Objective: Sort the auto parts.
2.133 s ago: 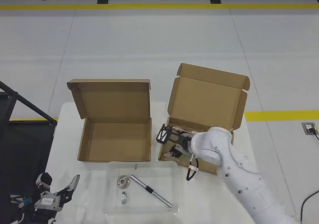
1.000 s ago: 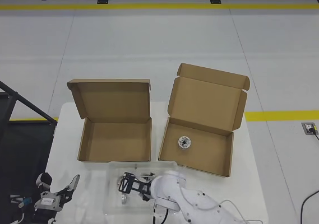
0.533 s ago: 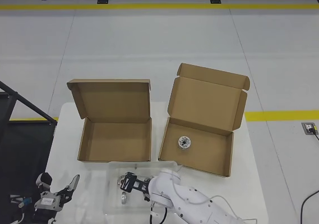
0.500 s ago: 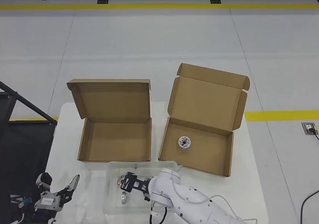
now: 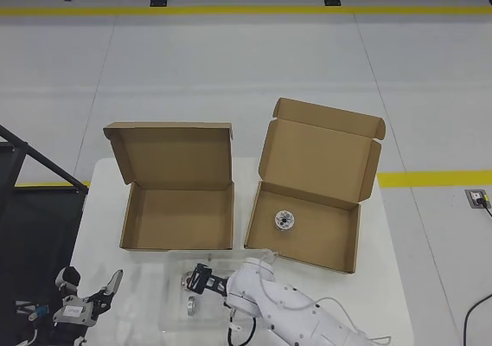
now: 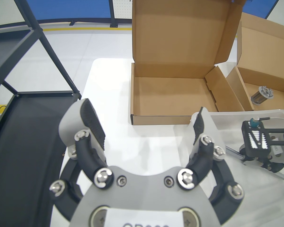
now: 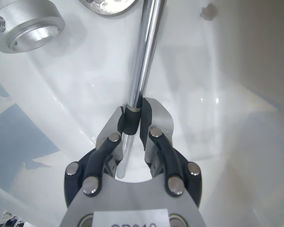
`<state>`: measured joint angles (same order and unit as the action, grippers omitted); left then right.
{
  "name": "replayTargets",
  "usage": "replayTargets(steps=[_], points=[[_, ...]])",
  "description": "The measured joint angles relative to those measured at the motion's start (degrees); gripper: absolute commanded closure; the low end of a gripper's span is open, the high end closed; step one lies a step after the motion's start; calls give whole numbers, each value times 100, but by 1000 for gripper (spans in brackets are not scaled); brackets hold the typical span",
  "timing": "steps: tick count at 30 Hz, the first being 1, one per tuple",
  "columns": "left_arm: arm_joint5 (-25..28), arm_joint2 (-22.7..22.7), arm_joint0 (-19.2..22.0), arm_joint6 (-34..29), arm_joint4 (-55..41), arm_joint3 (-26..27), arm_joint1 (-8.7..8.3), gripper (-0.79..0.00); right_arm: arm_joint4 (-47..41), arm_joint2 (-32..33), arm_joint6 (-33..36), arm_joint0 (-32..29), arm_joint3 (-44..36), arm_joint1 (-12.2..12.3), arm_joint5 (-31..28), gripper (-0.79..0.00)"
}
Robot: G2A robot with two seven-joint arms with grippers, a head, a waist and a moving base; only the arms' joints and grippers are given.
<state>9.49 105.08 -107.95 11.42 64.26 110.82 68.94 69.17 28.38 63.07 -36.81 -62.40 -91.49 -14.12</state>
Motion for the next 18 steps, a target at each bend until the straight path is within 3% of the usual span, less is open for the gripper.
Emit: replayTargets(steps=[2,10,18], points=[[0,0,0,0,0,0,0,-785,-10,15,15,10,47,-22,-16,0],[0,0,0,0,0,0,0,-785,-18,215,-49,23,-101,-9,-243,0],[0,0,0,0,0,0,0,-785,306,1082,29,-629,-1633,461,-852,0]])
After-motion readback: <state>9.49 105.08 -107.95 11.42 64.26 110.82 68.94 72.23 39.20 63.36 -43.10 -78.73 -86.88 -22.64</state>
